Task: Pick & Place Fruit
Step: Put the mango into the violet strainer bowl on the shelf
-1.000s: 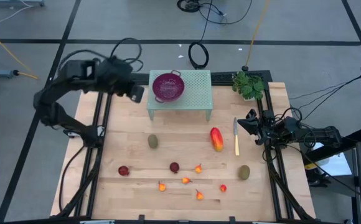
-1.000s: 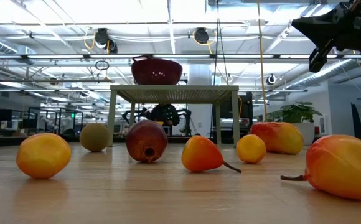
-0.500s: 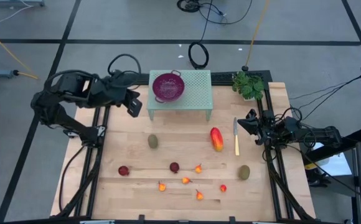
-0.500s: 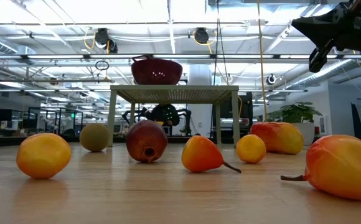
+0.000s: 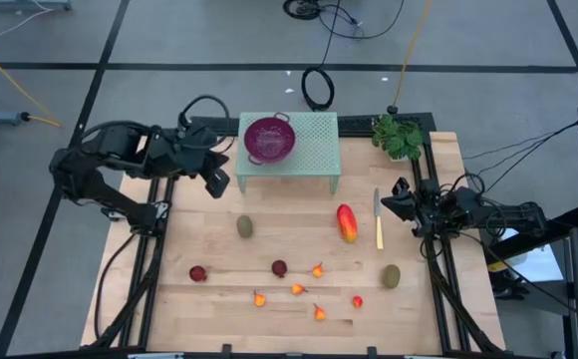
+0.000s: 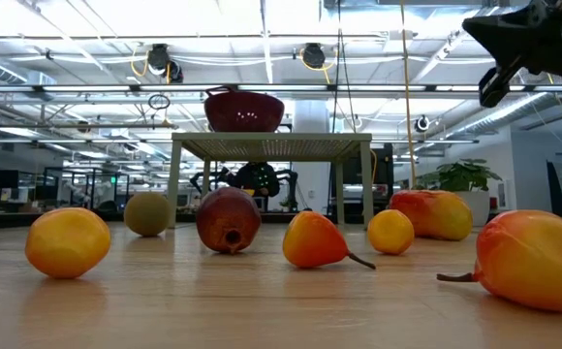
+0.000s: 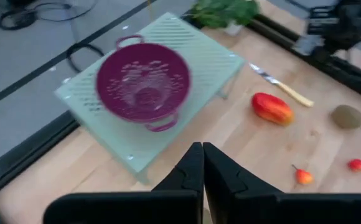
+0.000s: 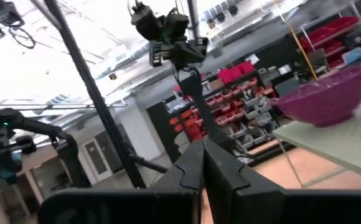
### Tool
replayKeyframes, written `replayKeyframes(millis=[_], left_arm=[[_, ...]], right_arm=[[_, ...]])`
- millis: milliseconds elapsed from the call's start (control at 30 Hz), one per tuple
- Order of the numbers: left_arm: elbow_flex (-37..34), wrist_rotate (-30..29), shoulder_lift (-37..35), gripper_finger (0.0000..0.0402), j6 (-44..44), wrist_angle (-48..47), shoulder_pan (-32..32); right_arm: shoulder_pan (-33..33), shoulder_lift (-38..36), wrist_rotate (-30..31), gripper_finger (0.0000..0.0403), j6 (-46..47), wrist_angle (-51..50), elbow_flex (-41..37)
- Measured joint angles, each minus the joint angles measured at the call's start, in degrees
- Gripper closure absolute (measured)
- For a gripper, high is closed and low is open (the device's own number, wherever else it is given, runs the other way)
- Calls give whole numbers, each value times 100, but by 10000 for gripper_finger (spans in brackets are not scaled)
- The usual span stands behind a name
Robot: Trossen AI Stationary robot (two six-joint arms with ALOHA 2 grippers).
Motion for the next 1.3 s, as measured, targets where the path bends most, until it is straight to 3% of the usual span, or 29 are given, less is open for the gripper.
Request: replayKeyframes(millis=[533,1300], left_arm=[[-3649,1170,-1608,400,810,3546,-21],[-6697,1806,-3500,397,1276,5952,-70]], right_arm=[[0,12,17,399,-113,128,4],[0,131,534,399,-334,142,149]])
